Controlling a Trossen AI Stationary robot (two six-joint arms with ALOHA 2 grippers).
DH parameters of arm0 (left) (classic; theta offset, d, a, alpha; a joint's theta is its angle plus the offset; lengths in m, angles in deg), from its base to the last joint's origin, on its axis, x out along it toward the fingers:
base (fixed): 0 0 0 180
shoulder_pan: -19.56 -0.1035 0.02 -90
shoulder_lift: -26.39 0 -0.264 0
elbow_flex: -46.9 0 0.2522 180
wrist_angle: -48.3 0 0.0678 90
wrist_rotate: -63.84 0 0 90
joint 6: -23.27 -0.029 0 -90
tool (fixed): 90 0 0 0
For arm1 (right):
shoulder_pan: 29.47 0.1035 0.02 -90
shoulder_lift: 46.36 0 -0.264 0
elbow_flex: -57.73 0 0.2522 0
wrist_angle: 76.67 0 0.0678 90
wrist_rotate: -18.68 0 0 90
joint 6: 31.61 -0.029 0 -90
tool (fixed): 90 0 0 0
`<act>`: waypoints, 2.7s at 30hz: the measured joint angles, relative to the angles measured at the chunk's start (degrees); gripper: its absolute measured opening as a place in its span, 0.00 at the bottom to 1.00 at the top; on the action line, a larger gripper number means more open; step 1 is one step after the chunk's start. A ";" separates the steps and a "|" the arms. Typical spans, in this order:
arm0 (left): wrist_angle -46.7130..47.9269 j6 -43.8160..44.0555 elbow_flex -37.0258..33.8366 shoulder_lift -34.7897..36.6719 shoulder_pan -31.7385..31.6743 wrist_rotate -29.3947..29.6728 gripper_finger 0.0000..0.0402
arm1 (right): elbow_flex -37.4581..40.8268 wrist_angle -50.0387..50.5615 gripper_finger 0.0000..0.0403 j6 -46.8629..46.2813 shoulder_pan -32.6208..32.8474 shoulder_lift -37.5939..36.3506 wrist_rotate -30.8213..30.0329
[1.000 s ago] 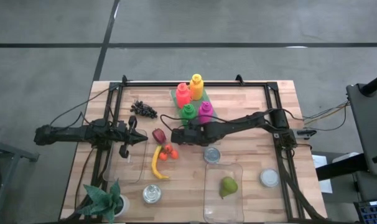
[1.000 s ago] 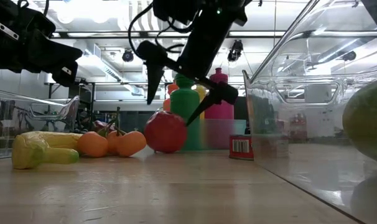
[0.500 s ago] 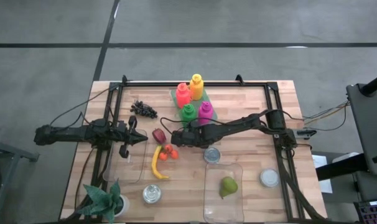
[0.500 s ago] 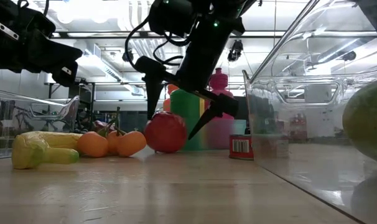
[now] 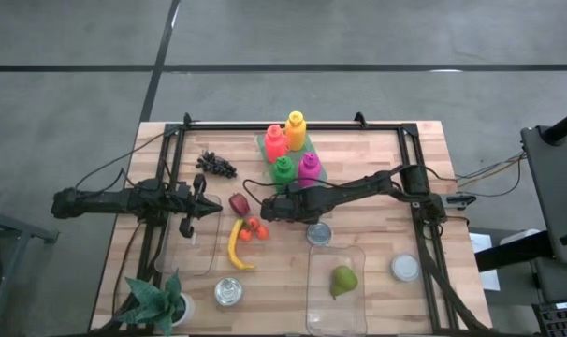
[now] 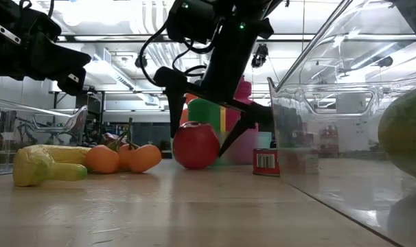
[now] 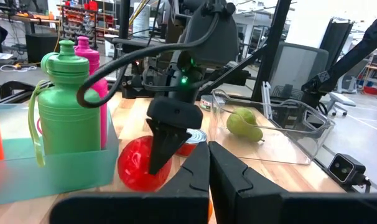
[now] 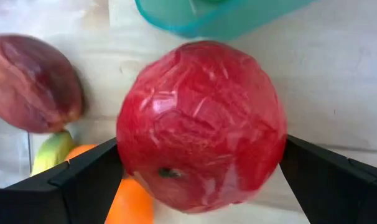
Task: Pick & Place Food Item
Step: Put the red apple into the bottom transparent bin
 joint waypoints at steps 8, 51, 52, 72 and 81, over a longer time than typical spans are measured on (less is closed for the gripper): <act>0.01 0.00 -0.01 0.00 0.02 -0.01 0.00 | 0.00 1.81 0.99 1.41 0.39 -0.36 0.75; 0.00 0.00 0.00 -0.02 0.02 0.00 0.00 | 0.00 2.58 0.99 7.29 0.72 -0.43 -7.76; 0.01 0.00 -0.01 -0.02 0.00 0.01 0.00 | 0.00 2.58 0.99 7.30 0.72 -0.43 -7.76; 0.01 0.00 -0.01 -0.02 0.02 0.01 0.00 | 0.00 3.07 0.99 4.14 0.72 -0.43 -7.87; -0.01 0.00 0.01 -0.02 0.00 0.01 0.00 | 0.00 3.01 0.99 3.15 0.72 -0.43 -7.69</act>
